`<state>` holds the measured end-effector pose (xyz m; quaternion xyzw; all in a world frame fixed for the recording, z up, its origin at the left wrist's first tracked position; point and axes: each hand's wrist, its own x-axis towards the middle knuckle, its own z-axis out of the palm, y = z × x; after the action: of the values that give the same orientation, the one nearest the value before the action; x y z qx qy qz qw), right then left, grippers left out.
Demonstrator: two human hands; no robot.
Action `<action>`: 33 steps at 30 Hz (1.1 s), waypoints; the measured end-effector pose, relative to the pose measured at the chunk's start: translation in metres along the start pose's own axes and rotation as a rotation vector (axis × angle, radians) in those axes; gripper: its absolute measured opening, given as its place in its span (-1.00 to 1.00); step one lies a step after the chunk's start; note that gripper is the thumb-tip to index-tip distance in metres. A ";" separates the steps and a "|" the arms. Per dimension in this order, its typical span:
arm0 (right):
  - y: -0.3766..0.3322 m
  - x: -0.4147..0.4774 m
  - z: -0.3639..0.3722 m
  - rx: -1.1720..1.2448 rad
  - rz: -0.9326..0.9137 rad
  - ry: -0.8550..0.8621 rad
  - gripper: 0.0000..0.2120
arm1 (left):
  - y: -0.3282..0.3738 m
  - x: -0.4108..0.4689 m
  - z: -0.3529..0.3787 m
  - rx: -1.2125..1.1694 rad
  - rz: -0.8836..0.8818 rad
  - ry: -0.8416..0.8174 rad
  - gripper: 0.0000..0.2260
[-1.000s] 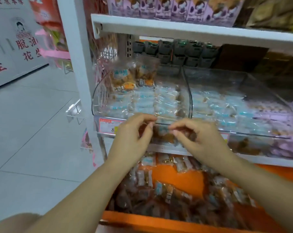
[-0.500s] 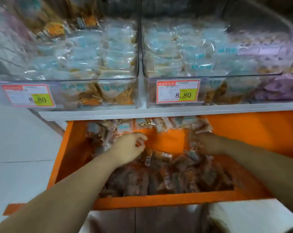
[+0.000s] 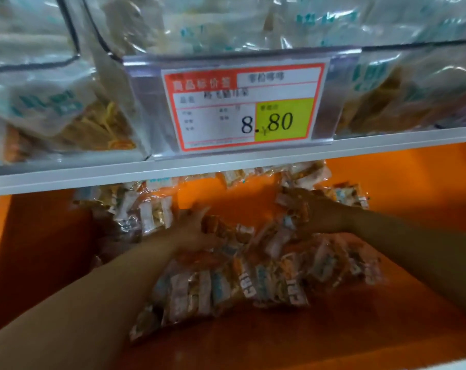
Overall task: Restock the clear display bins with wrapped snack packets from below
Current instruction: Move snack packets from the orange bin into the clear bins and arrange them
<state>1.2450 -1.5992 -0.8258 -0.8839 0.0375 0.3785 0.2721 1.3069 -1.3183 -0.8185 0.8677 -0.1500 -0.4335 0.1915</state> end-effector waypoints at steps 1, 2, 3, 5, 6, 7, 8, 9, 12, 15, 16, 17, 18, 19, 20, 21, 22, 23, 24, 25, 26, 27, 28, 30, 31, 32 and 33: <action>-0.004 -0.002 -0.002 0.030 -0.016 -0.036 -0.03 | 0.000 -0.001 0.002 0.008 0.004 0.010 -0.16; -0.008 -0.005 -0.003 0.090 -0.003 -0.058 -0.01 | 0.000 -0.003 0.004 -0.003 0.003 0.033 -0.16; -0.007 -0.006 0.000 0.167 0.012 -0.063 0.03 | -0.001 -0.003 0.007 -0.040 -0.004 0.055 -0.16; -0.016 -0.014 0.004 0.259 0.033 -0.094 0.07 | -0.005 -0.003 0.011 -0.176 -0.047 0.061 -0.15; -0.020 -0.017 0.009 0.269 0.047 -0.119 0.07 | -0.008 -0.003 0.015 -0.240 -0.067 0.059 -0.13; -0.023 -0.020 0.014 0.238 0.053 -0.134 0.07 | -0.011 -0.003 0.017 -0.278 -0.082 0.055 -0.13; -0.027 -0.022 0.018 0.196 0.042 -0.135 0.06 | -0.012 -0.005 0.019 -0.288 -0.086 0.054 -0.14; -0.030 -0.022 0.020 0.158 0.038 -0.119 0.03 | -0.013 -0.006 0.020 -0.272 -0.088 0.049 -0.15; -0.038 -0.022 0.014 0.070 0.062 0.069 -0.05 | -0.010 -0.009 0.018 -0.268 -0.082 -0.024 -0.14; -0.038 -0.018 0.006 0.090 0.113 0.153 0.03 | -0.006 -0.011 0.016 -0.195 -0.051 -0.118 0.07; -0.037 -0.016 0.005 0.059 0.096 0.110 0.05 | -0.005 -0.011 0.017 -0.101 -0.036 -0.154 0.11; -0.037 -0.013 0.004 0.020 0.082 0.047 0.07 | -0.003 -0.012 0.019 0.002 -0.016 -0.189 0.11; -0.037 -0.009 0.006 0.002 0.069 -0.006 0.08 | 0.000 -0.014 0.021 0.086 0.003 -0.215 0.07; -0.039 -0.006 0.007 0.008 0.069 -0.047 0.09 | 0.003 -0.016 0.024 0.139 0.018 -0.229 0.03; -0.040 -0.004 0.009 0.026 0.063 -0.064 0.08 | 0.008 -0.018 0.026 0.165 0.029 -0.239 0.00; -0.040 -0.003 0.012 0.056 0.052 -0.069 0.06 | 0.012 -0.020 0.027 0.169 0.030 -0.243 -0.01; -0.040 -0.003 0.016 0.101 0.040 -0.074 0.03 | 0.015 -0.021 0.029 0.155 0.031 -0.239 -0.01; -0.042 -0.004 0.020 0.140 0.031 -0.097 0.00 | 0.017 -0.022 0.029 0.138 0.036 -0.229 -0.02; -0.043 -0.005 0.023 0.164 0.023 -0.125 -0.02 | 0.017 -0.022 0.030 0.129 0.039 -0.219 -0.01; -0.045 -0.005 0.026 0.178 0.021 -0.142 -0.03 | 0.017 -0.022 0.031 0.128 0.041 -0.214 0.00; -0.045 -0.004 0.028 0.194 0.023 -0.148 -0.02 | 0.017 -0.022 0.031 0.131 0.045 -0.213 0.02; -0.046 -0.004 0.030 0.214 0.026 -0.150 -0.01 | 0.017 -0.021 0.033 0.129 0.053 -0.212 0.04; -0.047 -0.004 0.032 0.238 0.030 -0.149 0.00 | 0.016 -0.020 0.033 0.125 0.064 -0.214 0.06; -0.050 -0.006 0.033 0.279 0.030 -0.127 0.05 | 0.016 -0.019 0.034 0.108 0.082 -0.226 0.09; -0.052 -0.007 0.034 0.299 0.026 -0.107 0.07 | 0.015 -0.019 0.034 0.097 0.090 -0.233 0.10; -0.053 -0.008 0.034 0.321 0.029 -0.095 0.09 | 0.016 -0.019 0.034 0.086 0.100 -0.239 0.11; -0.054 -0.010 0.034 0.345 0.034 -0.088 0.11 | 0.017 -0.020 0.035 0.072 0.116 -0.245 0.13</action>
<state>1.2310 -1.5378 -0.8138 -0.8061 0.1048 0.4091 0.4146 1.2656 -1.3322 -0.8163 0.8044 -0.2378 -0.5188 0.1652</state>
